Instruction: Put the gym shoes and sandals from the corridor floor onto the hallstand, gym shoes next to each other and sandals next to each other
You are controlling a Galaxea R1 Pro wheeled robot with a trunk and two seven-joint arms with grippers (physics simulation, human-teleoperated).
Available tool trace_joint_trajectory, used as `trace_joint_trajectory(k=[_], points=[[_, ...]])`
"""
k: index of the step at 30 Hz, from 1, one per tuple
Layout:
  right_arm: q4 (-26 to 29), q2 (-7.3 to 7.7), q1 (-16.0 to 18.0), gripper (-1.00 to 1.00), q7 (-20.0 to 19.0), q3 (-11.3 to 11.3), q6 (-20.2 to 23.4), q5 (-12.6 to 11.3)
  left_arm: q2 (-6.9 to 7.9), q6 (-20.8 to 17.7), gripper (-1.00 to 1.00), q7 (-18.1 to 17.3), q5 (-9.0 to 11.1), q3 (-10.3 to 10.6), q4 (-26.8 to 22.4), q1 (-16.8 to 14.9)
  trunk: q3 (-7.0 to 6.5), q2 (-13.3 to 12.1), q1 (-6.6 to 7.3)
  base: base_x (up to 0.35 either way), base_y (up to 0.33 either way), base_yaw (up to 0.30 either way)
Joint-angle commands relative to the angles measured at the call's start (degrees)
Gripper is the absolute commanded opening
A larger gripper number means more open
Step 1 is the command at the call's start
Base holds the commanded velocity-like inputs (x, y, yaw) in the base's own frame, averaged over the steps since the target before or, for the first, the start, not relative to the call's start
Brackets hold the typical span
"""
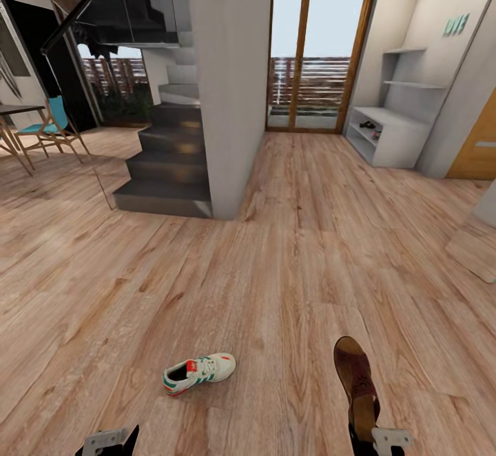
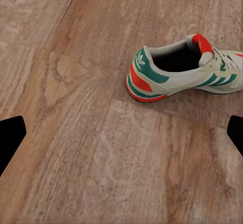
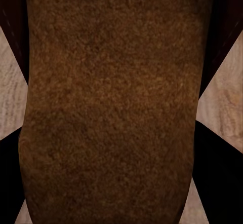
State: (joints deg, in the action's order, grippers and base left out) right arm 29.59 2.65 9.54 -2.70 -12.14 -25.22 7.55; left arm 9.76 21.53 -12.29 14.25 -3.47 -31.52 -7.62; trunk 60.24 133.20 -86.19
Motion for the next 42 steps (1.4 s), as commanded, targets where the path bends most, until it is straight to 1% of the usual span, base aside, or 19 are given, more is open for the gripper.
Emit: trace_joint_trajectory(k=[1, 11, 13, 23, 35, 42], points=[[0.0, 0.01, 0.0, -1.00, -0.3, -0.4, -0.2, 0.6, -0.01, 0.0, 1.00, -0.5, 0.6, -0.1, 0.1, 0.0, 0.04, 0.0, 0.01, 0.001, 0.000, 0.018], [-0.1, 0.23, 0.0, -1.00, -0.4, -0.4, -0.2, 0.7, -0.01, 0.0, 1.00, -0.5, 0.6, -0.1, 0.1, 0.0, 0.05, 0.0, 0.01, 0.027, 0.000, 0.003], [-0.1, -0.11, 0.0, -1.00, -0.4, -0.4, -0.2, 0.6, -0.01, 0.0, 1.00, -0.5, 0.6, -0.1, 0.1, 0.0, 0.05, 0.0, 0.01, 0.209, 0.041, 0.000], [-0.1, -0.22, 0.0, -1.00, -0.3, -0.4, -0.2, 0.5, -0.01, 0.0, 1.00, -0.5, 0.6, -0.1, 0.1, 0.0, 0.05, 0.0, 0.01, 0.255, 0.091, 0.000], [-0.1, -0.20, 0.0, -1.00, -0.3, -0.4, -0.2, 0.5, -0.01, 0.0, 1.00, -0.5, 0.6, -0.1, 0.1, 0.0, 0.05, 0.0, 0.01, 0.061, 0.027, 0.000], [-0.1, -0.26, 0.0, -1.00, -0.3, -0.4, -0.2, 0.5, -0.01, 0.0, 1.00, -0.5, 0.6, -0.1, 0.1, 0.0, 0.05, 0.0, 0.01, 0.184, 0.159, 0.000]])
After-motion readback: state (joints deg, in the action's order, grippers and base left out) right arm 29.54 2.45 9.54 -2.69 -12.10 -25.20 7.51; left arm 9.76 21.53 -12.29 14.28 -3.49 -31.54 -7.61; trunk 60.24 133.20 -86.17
